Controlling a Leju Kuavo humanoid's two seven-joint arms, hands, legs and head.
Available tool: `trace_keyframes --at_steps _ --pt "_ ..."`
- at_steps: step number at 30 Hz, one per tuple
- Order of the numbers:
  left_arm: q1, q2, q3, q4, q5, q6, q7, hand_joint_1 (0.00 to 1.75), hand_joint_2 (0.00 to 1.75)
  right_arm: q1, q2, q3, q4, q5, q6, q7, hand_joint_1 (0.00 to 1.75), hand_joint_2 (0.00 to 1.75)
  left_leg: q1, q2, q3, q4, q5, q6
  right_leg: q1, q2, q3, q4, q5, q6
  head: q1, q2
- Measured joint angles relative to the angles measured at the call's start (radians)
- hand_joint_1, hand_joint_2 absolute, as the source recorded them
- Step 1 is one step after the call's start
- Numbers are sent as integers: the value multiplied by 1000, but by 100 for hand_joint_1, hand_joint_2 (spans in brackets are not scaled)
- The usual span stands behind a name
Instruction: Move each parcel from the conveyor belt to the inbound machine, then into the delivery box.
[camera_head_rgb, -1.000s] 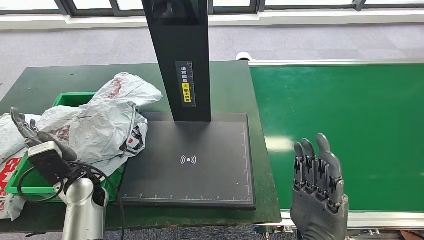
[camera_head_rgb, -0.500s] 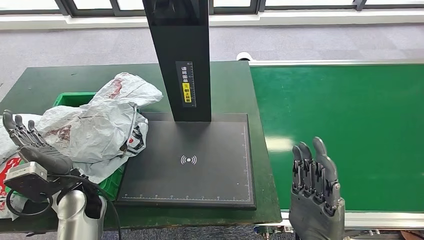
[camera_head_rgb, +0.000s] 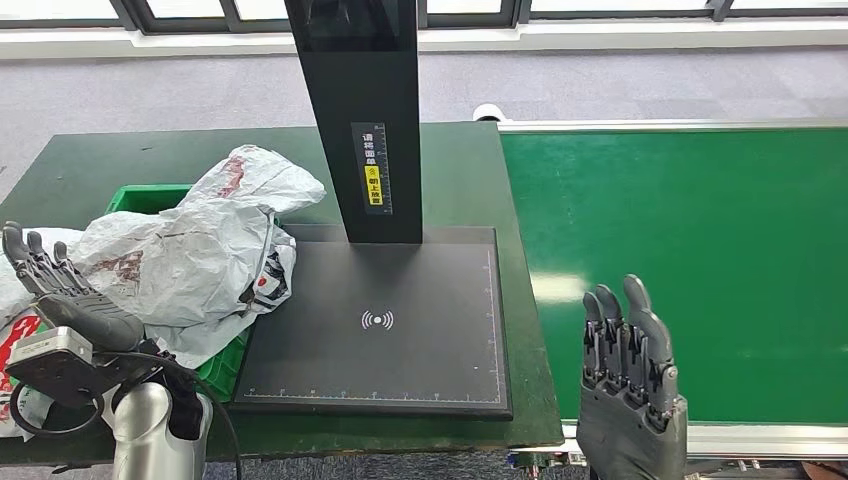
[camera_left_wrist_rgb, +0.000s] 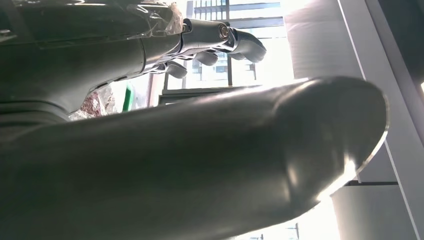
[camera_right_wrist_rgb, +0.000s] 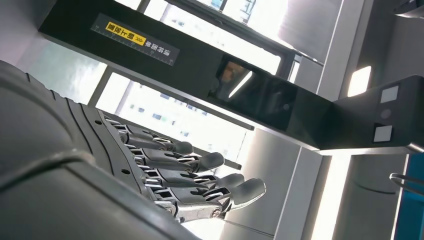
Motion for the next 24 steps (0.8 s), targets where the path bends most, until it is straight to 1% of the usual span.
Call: trace_keyframes --at_steps 12,14,16,17,18,21,22,23,24 --pt "0 1 -1 0 0 0 0 0 0 0 3 -6 7 0 0 0 0 0 0 0 0 0 0 0 0 0 0 0 0 0 0 0" --pt "0 2 -1 0 0 -2 0 0 87 0 4 -6 7 0 0 0 0 0 0 0 0 0 0 0 0 0 0 0 0 0 0 0" --pt "3 14 -10 -14 -2 -38 -10 0 175 10 12 -14 8 -1 -4 1 0 0 0 0 0 0 0 0 0 0 -1 0 0 0 0 0" --pt "7 25 -27 -31 -14 -89 -19 0 175 22 22 -25 9 -1 2 2 0 0 1 0 0 0 0 0 1 0 -1 0 0 0 0 0" --pt "14 41 -60 -58 -38 -175 -27 0 175 37 36 -44 10 -2 17 3 0 0 1 0 0 0 0 0 1 -1 -2 0 0 0 0 0" --pt "41 85 -223 -137 -124 -517 -40 0 175 75 78 -113 10 -2 79 2 0 0 1 -2 -1 0 -1 1 -1 -2 -1 0 -1 0 0 0" --pt "50 95 -274 -155 -137 -590 -42 0 175 82 88 -132 10 -2 87 1 0 0 1 -1 -1 0 -1 1 -1 -2 0 0 -1 1 0 0" --pt "58 100 -314 -169 -143 -624 -42 0 175 89 95 -147 10 -2 91 1 0 0 1 0 -1 0 -1 1 -1 0 -1 0 -1 1 0 0" --pt "63 103 -333 -176 -145 -638 -42 0 175 92 99 -154 10 -2 93 1 0 0 1 1 -1 0 -2 1 -1 1 -1 0 -1 1 0 0"
